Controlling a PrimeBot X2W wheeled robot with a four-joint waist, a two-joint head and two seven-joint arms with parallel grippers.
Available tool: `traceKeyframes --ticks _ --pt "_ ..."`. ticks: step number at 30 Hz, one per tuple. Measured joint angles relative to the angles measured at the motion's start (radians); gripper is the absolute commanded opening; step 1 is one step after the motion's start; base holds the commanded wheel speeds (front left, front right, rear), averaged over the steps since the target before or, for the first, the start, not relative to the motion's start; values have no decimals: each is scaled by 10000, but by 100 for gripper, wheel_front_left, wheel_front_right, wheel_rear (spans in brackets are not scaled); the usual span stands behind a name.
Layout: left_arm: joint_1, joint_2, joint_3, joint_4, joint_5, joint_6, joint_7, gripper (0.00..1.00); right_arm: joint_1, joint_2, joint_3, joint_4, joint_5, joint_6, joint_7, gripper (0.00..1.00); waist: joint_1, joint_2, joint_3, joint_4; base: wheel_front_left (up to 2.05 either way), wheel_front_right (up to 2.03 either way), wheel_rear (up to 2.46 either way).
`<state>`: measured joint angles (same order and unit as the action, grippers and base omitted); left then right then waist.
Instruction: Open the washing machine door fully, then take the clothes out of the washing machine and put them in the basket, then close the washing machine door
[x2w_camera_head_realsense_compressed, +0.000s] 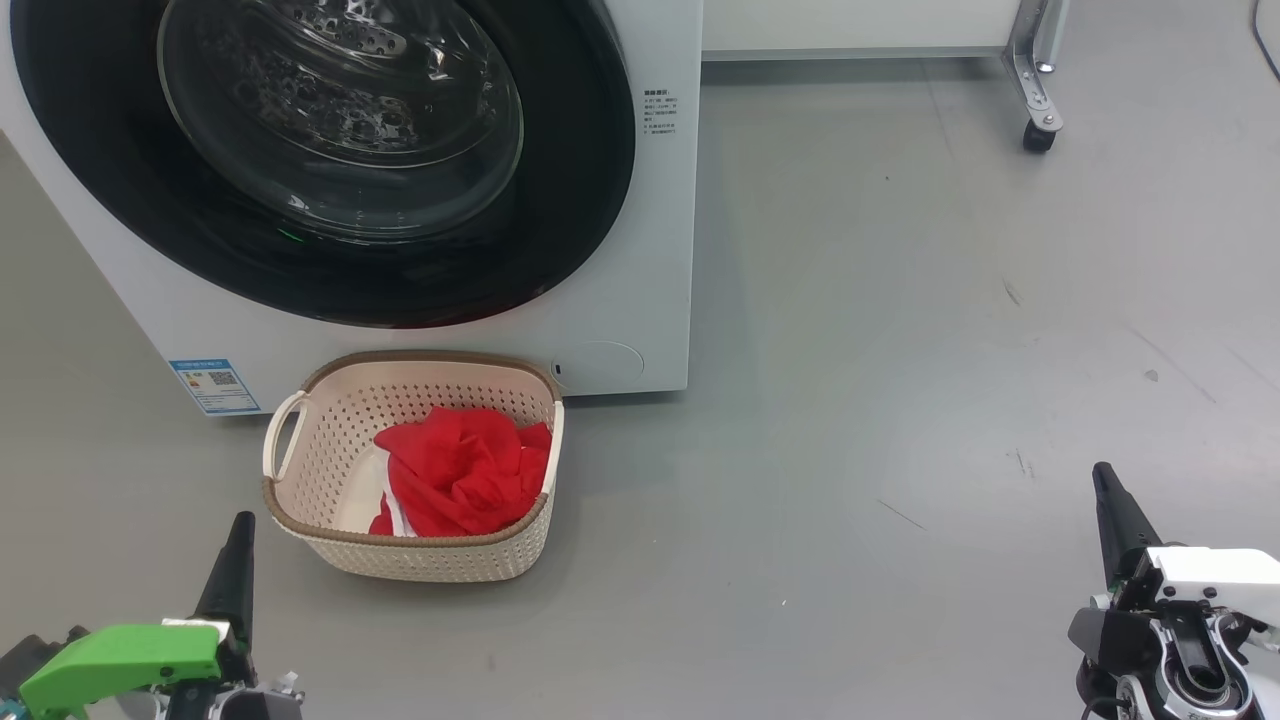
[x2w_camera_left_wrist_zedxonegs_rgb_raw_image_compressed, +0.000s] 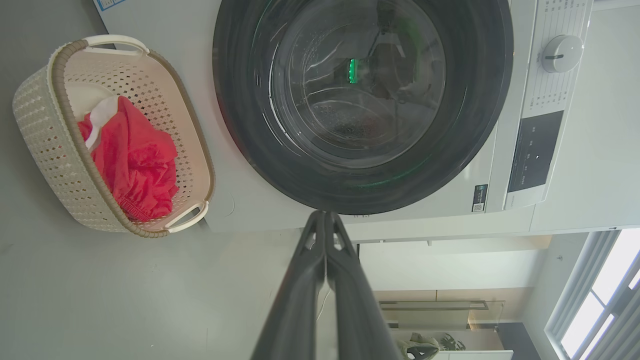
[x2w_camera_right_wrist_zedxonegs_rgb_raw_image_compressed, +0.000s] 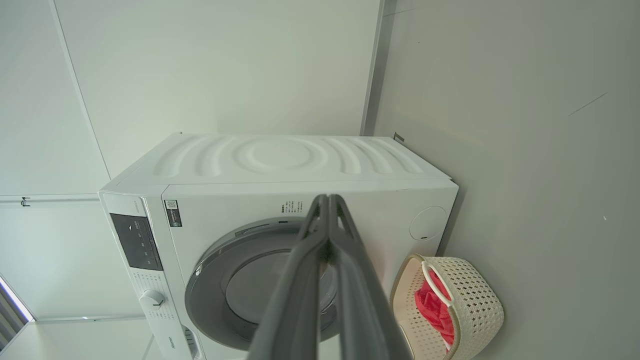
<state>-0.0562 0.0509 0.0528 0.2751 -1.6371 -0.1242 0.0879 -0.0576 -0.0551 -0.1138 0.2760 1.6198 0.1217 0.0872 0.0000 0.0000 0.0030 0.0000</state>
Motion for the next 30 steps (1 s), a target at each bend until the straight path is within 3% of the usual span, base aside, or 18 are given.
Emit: traceKeyframes --ticks 30 --pt "0 -2 15 -4 0 0 0 0 0 19 -12 0 0 0 56 0 0 0 0 0 0 0 0"
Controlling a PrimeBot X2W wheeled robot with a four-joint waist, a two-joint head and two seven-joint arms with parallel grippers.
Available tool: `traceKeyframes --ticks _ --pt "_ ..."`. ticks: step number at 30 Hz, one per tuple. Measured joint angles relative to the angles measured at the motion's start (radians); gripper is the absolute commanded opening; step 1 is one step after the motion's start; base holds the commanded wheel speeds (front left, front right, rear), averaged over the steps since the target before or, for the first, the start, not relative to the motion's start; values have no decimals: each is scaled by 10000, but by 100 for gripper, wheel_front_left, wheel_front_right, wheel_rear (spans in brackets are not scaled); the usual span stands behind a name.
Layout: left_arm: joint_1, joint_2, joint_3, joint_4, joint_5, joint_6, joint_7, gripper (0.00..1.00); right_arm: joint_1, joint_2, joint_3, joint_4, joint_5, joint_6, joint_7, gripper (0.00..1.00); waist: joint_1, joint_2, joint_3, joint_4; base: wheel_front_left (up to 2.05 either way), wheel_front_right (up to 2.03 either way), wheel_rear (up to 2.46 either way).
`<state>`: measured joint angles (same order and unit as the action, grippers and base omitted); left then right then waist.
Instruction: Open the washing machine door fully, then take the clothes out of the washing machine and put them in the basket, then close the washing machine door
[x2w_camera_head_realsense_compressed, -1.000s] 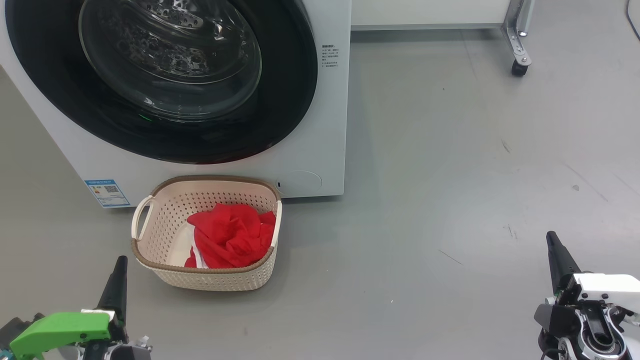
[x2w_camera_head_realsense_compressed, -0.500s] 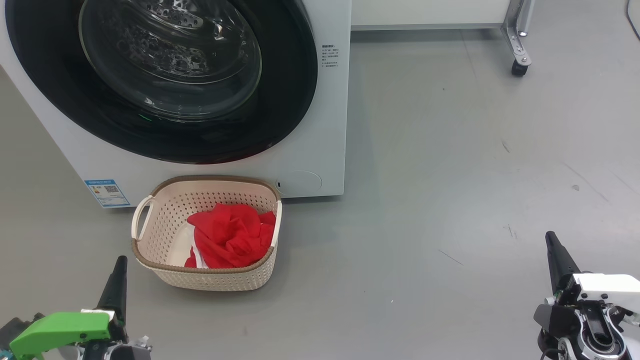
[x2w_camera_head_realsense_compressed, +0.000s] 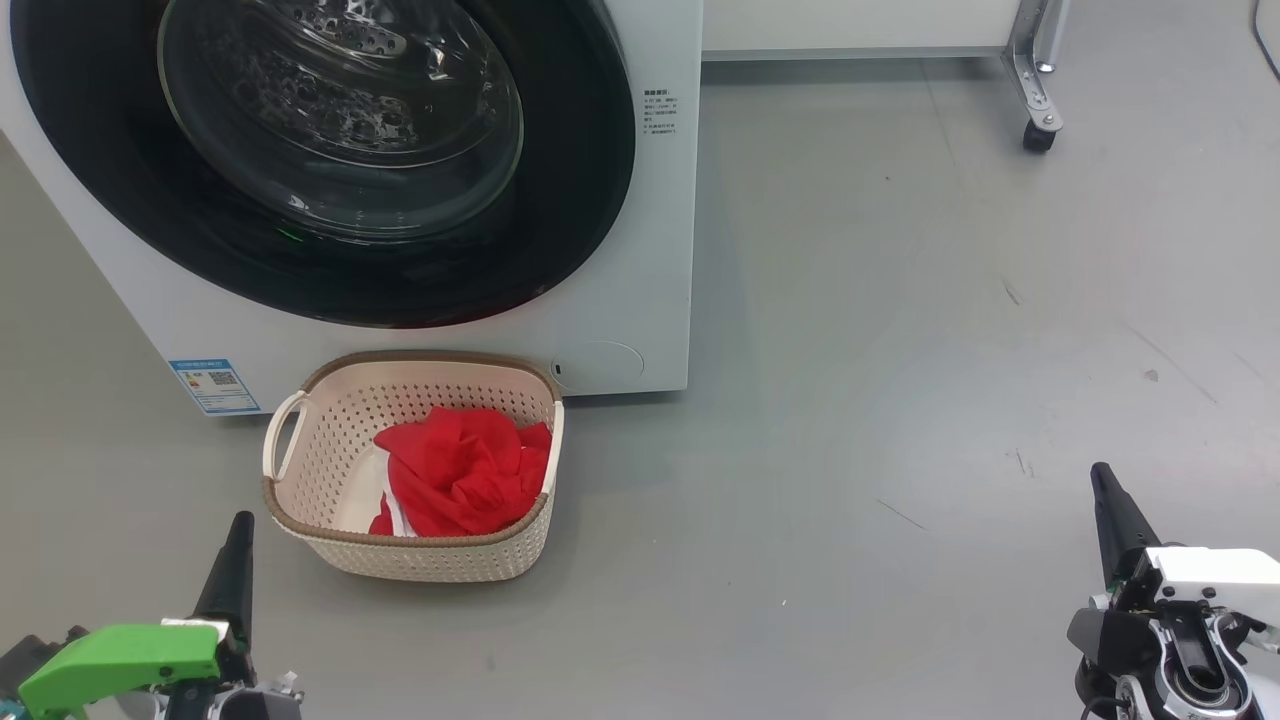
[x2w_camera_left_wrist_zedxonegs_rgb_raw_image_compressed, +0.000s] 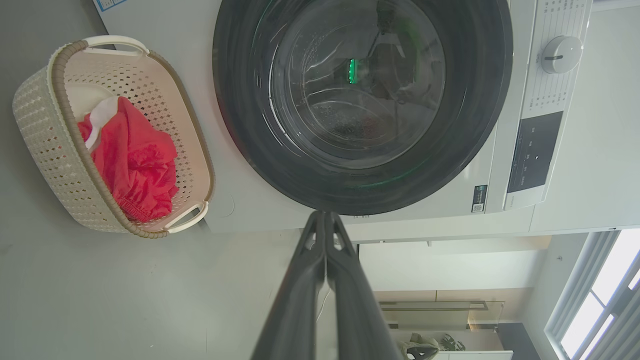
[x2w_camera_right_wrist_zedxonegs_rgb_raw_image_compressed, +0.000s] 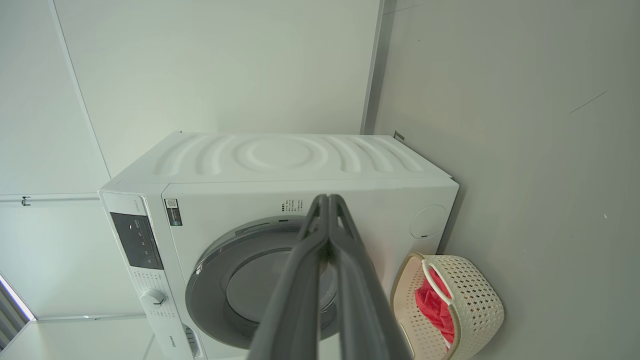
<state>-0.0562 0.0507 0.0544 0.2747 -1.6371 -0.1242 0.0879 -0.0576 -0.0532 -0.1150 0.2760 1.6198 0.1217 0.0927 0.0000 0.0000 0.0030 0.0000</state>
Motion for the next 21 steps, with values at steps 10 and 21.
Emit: traceKeyframes --ticks 10,21 --pt "0 0 8 -2 0 0 2 0 0 6 -6 0 0 0 0 0 0 0 0 0 0 0 0" --pt "0 0 12 -2 0 0 2 0 0 13 -10 0 0 0 2 0 0 0 0 0 0 0 0"
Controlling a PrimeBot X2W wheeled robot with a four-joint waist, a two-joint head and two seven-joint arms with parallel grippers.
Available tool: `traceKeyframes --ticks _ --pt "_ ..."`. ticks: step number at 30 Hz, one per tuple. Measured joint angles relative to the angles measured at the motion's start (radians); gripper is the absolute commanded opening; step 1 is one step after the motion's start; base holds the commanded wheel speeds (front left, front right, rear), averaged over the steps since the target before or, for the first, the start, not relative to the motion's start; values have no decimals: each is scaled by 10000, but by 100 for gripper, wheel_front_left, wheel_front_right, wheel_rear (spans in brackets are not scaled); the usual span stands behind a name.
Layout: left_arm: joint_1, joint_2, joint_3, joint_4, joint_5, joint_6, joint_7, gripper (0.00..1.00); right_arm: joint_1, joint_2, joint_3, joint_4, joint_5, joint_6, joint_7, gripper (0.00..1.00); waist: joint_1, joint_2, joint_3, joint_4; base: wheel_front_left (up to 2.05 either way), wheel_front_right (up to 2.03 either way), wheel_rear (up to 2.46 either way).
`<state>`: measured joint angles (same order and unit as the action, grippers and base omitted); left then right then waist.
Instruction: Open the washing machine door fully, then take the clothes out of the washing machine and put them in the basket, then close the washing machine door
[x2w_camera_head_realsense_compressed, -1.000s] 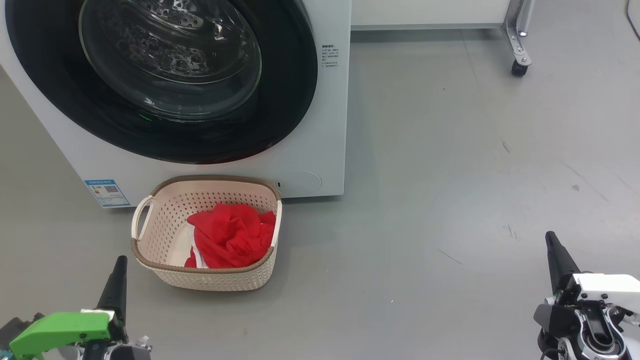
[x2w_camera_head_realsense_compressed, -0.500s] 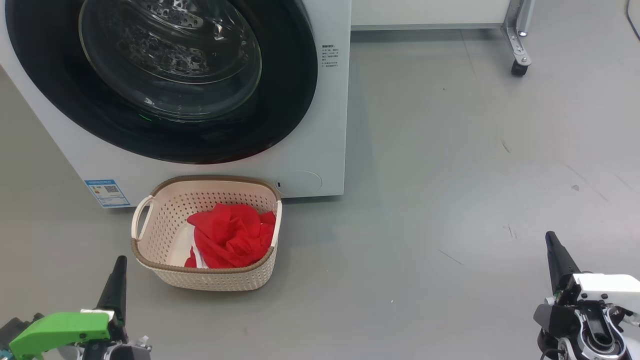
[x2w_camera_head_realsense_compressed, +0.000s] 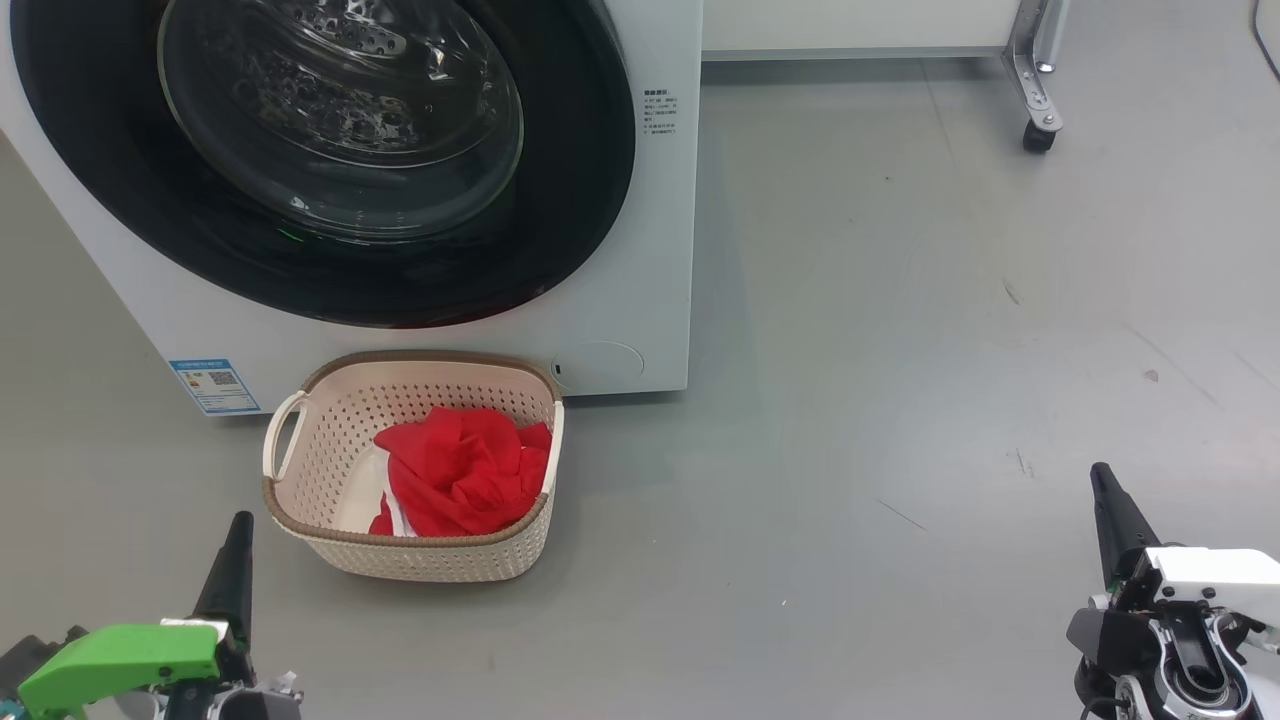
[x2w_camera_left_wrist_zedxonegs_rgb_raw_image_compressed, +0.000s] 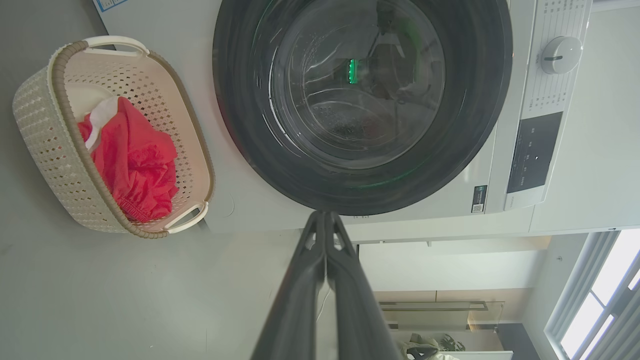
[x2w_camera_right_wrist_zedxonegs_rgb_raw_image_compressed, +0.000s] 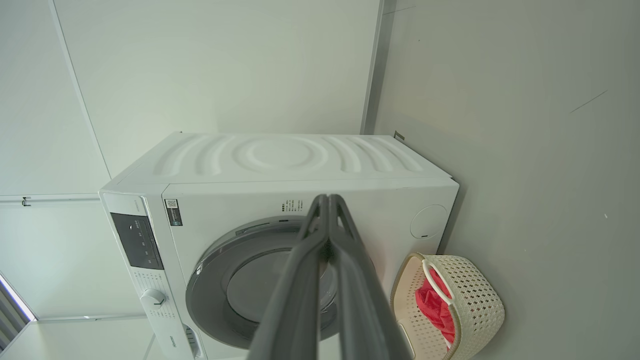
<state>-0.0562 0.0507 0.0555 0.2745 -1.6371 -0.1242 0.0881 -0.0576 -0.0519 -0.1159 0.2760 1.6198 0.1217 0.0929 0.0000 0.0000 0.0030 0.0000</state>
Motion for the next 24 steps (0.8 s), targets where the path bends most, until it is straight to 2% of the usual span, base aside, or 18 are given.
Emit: traceKeyframes --ticks 24 --pt "0 -2 13 -4 0 0 0 0 0 17 -12 -2 -2 0 0 0 0 0 0 0 0 0 0"
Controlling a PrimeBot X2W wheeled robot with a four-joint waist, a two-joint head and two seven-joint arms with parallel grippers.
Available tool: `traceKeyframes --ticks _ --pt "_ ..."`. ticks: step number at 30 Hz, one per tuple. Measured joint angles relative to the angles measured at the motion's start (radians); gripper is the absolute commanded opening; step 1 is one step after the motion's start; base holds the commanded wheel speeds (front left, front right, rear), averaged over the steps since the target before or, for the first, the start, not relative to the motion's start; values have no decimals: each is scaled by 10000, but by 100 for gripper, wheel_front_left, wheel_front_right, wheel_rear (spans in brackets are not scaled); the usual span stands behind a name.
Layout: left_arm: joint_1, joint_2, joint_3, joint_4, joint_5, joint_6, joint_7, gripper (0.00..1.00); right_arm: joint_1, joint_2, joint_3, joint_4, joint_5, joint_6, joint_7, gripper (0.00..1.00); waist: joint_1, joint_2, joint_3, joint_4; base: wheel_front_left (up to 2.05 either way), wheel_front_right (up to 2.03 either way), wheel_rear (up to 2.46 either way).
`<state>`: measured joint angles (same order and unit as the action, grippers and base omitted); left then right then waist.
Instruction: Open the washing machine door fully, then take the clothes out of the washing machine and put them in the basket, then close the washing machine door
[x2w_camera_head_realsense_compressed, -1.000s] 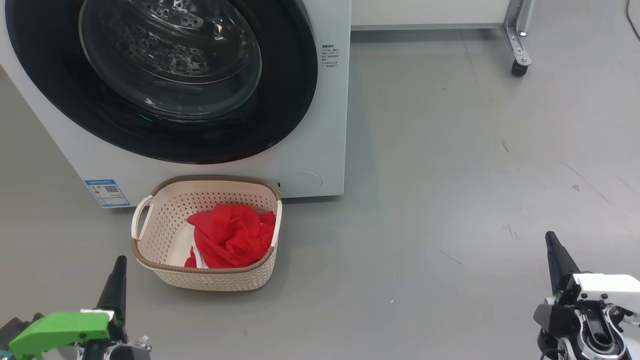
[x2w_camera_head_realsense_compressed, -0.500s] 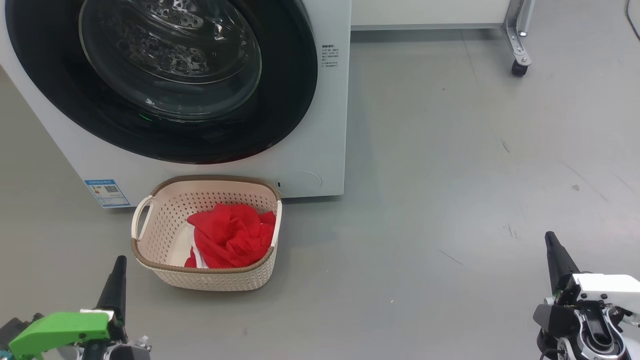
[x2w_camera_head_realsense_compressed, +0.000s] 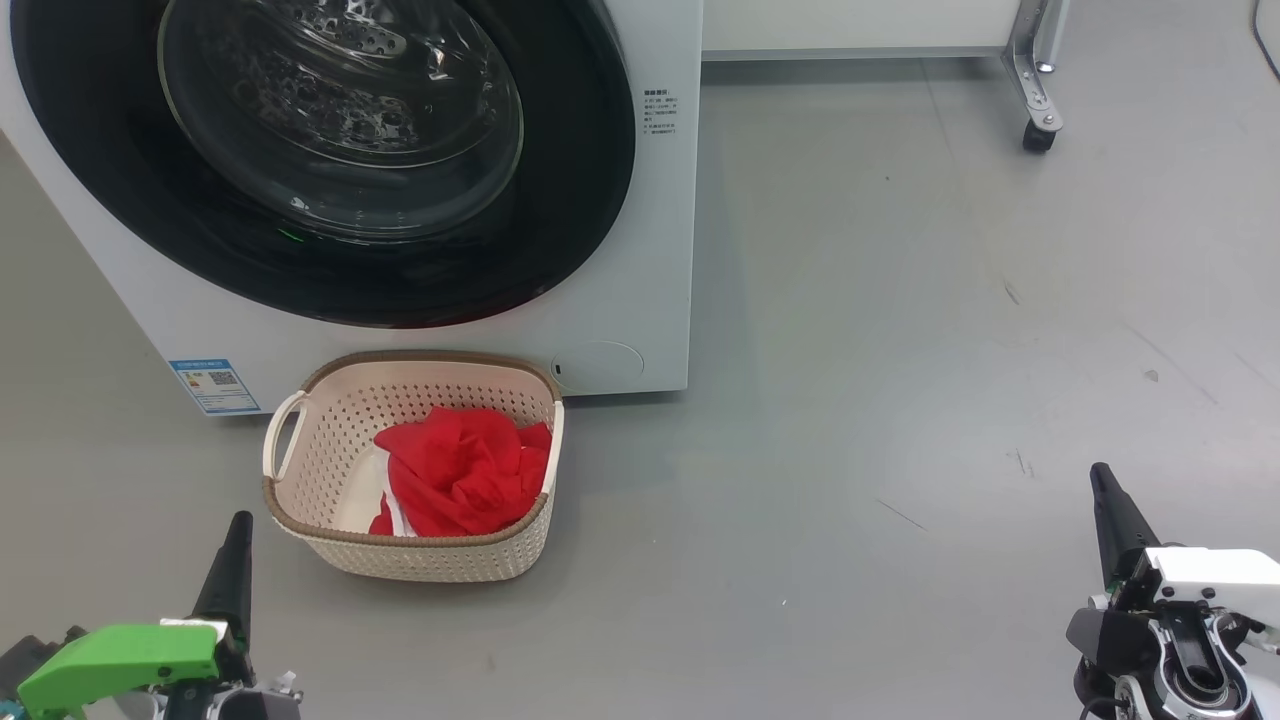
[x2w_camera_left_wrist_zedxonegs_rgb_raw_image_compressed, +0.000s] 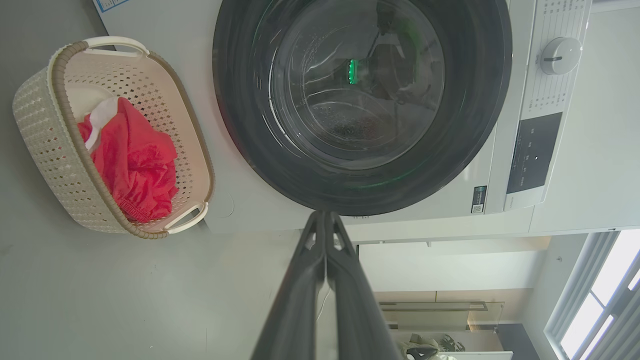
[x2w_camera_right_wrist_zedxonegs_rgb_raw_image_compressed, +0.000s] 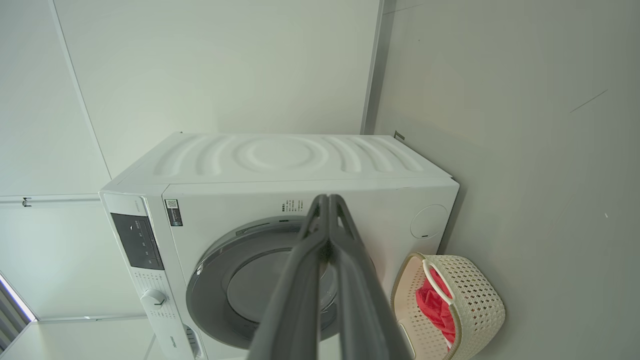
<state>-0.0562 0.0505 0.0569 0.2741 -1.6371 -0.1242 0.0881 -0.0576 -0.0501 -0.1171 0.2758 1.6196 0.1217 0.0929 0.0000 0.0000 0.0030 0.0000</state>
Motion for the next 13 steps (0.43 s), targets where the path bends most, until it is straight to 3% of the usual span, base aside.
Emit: traceKeyframes --ticks 13 --pt "0 -2 6 0 0 0 2 0 0 2 -4 0 0 0 0 0 0 0 0 0 0 0 0"
